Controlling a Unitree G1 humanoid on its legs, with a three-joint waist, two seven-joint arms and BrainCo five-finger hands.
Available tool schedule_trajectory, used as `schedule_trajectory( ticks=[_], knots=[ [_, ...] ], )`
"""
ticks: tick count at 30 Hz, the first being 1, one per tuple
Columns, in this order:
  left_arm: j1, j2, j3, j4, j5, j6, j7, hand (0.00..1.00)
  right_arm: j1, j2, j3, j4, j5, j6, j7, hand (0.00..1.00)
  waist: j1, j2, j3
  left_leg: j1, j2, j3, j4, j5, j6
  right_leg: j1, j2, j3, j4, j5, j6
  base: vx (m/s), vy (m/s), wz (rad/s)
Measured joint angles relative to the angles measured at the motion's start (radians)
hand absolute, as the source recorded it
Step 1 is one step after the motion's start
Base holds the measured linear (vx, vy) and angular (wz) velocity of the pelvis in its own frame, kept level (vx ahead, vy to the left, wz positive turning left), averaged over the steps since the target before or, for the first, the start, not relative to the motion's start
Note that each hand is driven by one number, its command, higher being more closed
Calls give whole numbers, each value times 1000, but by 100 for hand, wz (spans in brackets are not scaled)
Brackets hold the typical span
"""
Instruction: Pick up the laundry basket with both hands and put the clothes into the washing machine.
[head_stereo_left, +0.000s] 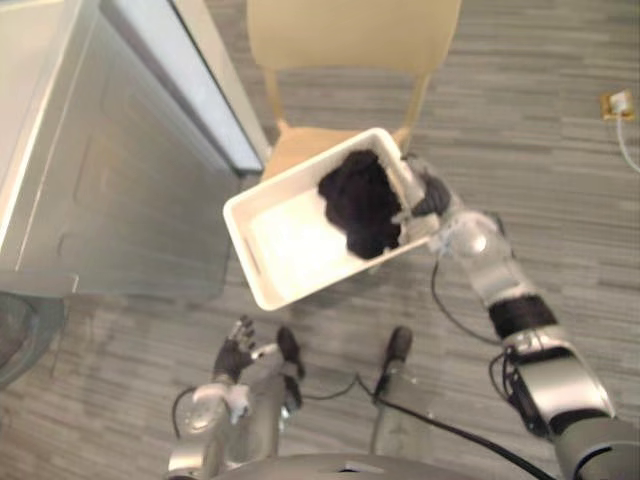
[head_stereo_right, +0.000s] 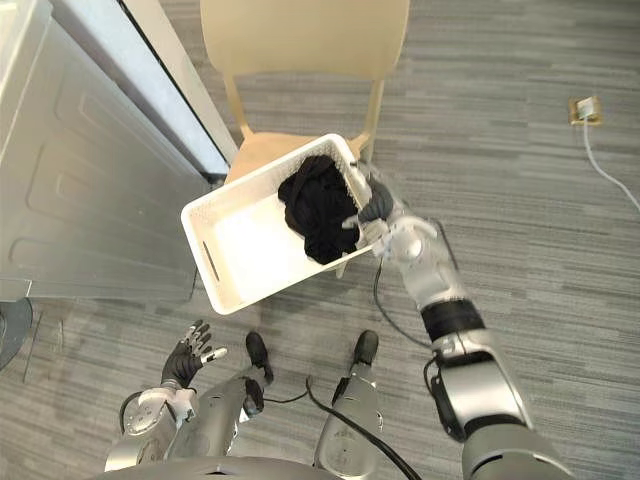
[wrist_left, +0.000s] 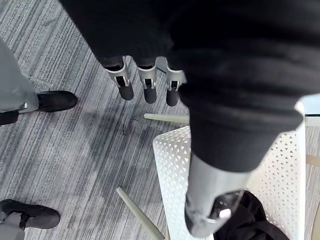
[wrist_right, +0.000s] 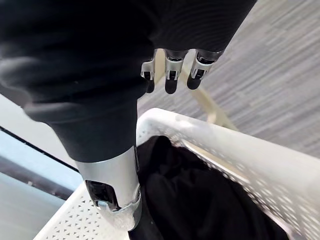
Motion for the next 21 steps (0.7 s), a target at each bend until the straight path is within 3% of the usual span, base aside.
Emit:
schedule_trajectory(
  ticks=[6, 11, 16, 21],
  knots=[
    [-15, -6, -5, -1, -22, -4, -20, 0, -109, -35, 64, 8, -2, -17, 0, 0, 15, 5, 2, -9, -4, -27, -29, 24, -2, 1, 1, -30, -5, 0, 0, 37, -9, 13],
    [-18, -6, -5, -3, -42, -7, -32, 0, -189, -44, 144, 135, -48, -33, 4, 0, 25, 4, 5, -33, -2, -64, -29, 38, -3, 5, 2, -69, -4, -2, -3, 9, -14, 19],
    [-19, -4, -5, -50, -71, -14, -32, 0, -260, -101, 175, 241, -88, -26, 24, 0, 46, 4, 41, -63, -1, -92, -29, 57, 0, -3, 4, -97, -2, 2, -10, -34, -20, 18],
    [-21, -3, -5, -63, -82, -15, -31, 0, -284, -113, 178, 273, -89, -26, 22, 0, 49, -1, 67, -92, -1, -107, -66, 91, -1, -38, 7, -113, -1, 7, -17, -17, -30, 9]
  ],
)
